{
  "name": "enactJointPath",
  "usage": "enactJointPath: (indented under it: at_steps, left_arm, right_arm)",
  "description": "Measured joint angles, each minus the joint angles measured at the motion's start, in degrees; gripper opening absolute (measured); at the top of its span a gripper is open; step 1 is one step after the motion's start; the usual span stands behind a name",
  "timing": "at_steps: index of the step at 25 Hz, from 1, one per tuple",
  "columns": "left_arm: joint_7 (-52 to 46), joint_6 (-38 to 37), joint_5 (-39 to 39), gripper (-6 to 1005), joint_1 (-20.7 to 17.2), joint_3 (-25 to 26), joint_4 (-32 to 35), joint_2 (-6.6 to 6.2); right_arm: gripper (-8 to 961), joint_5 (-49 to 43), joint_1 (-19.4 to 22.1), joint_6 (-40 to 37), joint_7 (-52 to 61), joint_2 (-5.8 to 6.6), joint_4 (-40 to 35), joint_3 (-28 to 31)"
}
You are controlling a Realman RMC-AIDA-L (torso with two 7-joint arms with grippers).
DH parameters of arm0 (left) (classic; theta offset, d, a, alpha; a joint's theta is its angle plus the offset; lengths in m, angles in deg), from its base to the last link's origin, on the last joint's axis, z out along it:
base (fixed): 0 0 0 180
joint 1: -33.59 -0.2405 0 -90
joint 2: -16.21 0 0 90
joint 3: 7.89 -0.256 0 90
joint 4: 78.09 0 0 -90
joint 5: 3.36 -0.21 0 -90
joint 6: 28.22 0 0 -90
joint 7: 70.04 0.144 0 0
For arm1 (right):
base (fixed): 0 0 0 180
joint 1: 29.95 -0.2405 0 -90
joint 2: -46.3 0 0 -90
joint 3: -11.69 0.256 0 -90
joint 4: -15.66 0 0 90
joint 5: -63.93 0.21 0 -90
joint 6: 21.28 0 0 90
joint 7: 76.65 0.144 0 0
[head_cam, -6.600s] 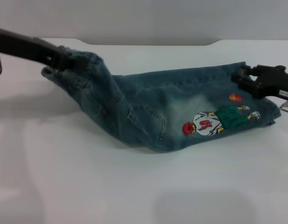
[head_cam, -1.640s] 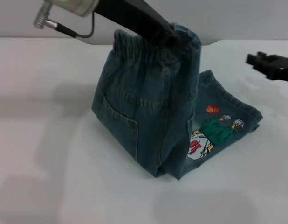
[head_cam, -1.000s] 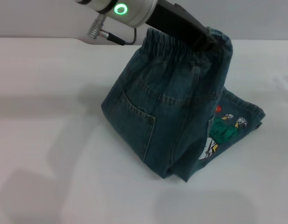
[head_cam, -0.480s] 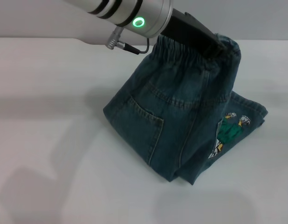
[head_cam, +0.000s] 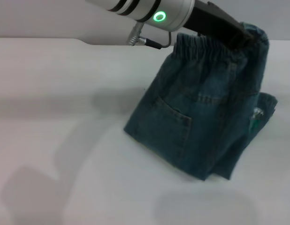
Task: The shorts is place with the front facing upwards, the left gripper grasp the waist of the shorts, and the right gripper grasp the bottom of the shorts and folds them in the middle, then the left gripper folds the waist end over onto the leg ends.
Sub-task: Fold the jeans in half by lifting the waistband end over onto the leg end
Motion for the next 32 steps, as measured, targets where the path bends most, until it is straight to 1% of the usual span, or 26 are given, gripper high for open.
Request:
enactJointPath:
  at_steps: [16, 23, 27, 32]
  left_arm:
    - [0.4, 1.1, 1.0, 217, -0.4, 0.1, -0.3, -0.07]
    - [1.8, 1.0, 1.0, 504, -0.3, -0.6, -0.4, -0.10]
    - [3.3, -1.4, -2.0, 661, 0.5, -1.1, -0.3, -0.19]
    - [4.1, -4.0, -7.9, 769, 1.9, -1.1, -0.3, -0.07]
  right_arm:
    - [349, 0.0, -0.4, 0.0, -0.1, -0.17, 0.0, 0.0]
    - [349, 0.1, -0.5, 0.0, -0.1, -0.19, 0.5, 0.0]
    - [349, 0.2, -0.6, -0.3, -0.1, -0.18, 0.6, 0.0]
    - [349, 0.2, -0.9, -0.5, -0.1, -0.17, 0.6, 0.0]
